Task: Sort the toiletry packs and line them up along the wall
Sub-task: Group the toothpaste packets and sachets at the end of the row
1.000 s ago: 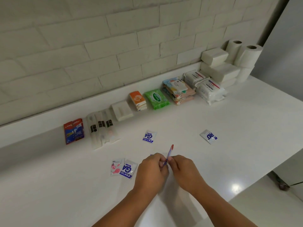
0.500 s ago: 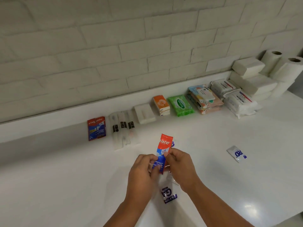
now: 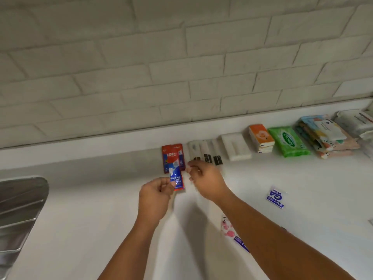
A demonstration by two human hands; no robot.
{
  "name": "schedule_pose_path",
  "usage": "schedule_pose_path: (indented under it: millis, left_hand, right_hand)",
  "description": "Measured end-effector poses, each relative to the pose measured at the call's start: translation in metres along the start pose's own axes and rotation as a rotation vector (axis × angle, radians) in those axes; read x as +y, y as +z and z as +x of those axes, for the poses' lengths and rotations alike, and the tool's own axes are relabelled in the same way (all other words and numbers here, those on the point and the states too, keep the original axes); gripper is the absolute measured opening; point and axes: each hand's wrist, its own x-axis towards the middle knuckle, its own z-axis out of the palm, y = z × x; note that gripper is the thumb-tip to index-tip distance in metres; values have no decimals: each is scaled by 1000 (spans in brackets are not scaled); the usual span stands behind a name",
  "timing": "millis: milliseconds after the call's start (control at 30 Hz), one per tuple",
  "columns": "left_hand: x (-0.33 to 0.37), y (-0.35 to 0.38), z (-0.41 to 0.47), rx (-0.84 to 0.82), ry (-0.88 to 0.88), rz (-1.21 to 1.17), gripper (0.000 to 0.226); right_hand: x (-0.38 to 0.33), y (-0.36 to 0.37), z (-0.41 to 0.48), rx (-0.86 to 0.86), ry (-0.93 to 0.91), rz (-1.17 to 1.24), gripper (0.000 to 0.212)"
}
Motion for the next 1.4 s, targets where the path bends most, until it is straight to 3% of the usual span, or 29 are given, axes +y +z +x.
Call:
schedule_pose_path:
  millis: [67, 233, 433, 867, 1133, 1400]
  left_hand:
    - [-2, -11, 30, 38, -60, -20, 16]
    - [-8, -16, 86, 4, -150, 61, 14]
    - [-14, -6, 112, -48, -154, 227, 13]
    - [-9, 6, 114, 67, -11, 485, 25]
    - [-7, 14, 123, 1, 69, 530, 23]
    - [7, 8, 105, 32, 69, 505, 29]
  right_hand:
    - [-2, 8, 21, 26, -88, -244, 26]
    - [14, 26, 59, -117, -278, -757, 34]
    - [16, 40, 88, -267, -351, -1104, 48]
    - [26, 57, 100, -261, -296, -1068, 48]
    - [27, 61, 104, -240, -261, -1060, 49]
    - [1, 37, 88, -202, -247, -872, 44]
